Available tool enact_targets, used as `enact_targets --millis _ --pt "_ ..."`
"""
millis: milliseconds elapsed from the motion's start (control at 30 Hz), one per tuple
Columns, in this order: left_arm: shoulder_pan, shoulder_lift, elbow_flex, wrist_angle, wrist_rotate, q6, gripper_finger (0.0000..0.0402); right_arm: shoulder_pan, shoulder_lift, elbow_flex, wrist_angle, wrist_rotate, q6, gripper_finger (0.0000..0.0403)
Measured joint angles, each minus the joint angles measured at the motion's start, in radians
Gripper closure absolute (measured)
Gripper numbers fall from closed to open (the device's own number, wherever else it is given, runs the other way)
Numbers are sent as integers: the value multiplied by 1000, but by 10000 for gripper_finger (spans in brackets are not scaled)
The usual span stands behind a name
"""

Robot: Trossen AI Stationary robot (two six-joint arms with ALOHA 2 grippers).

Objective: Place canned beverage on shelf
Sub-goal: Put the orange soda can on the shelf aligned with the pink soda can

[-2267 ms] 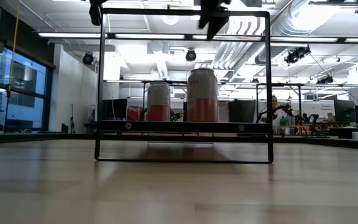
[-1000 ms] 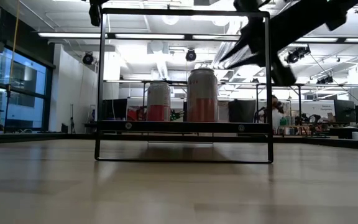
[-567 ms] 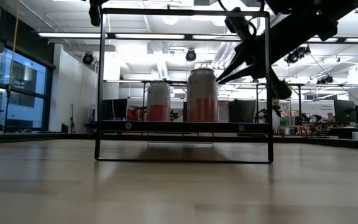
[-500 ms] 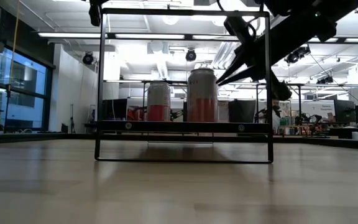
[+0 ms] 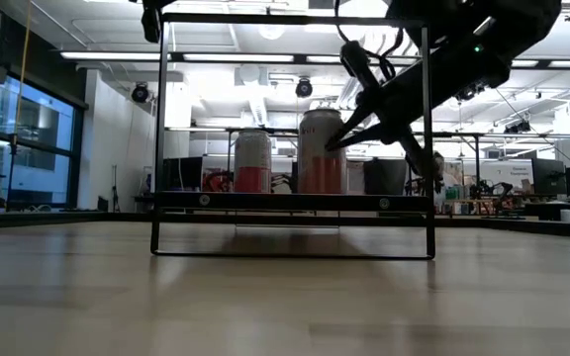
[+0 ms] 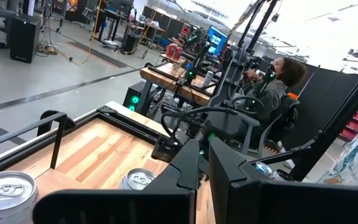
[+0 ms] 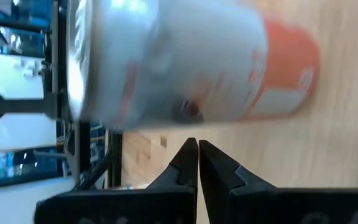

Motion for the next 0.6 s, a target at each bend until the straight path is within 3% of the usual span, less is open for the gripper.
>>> enact_targets --millis 600 --pt "0 0 0 -2 0 0 401 -177 3 2 71 -26 -38 403"
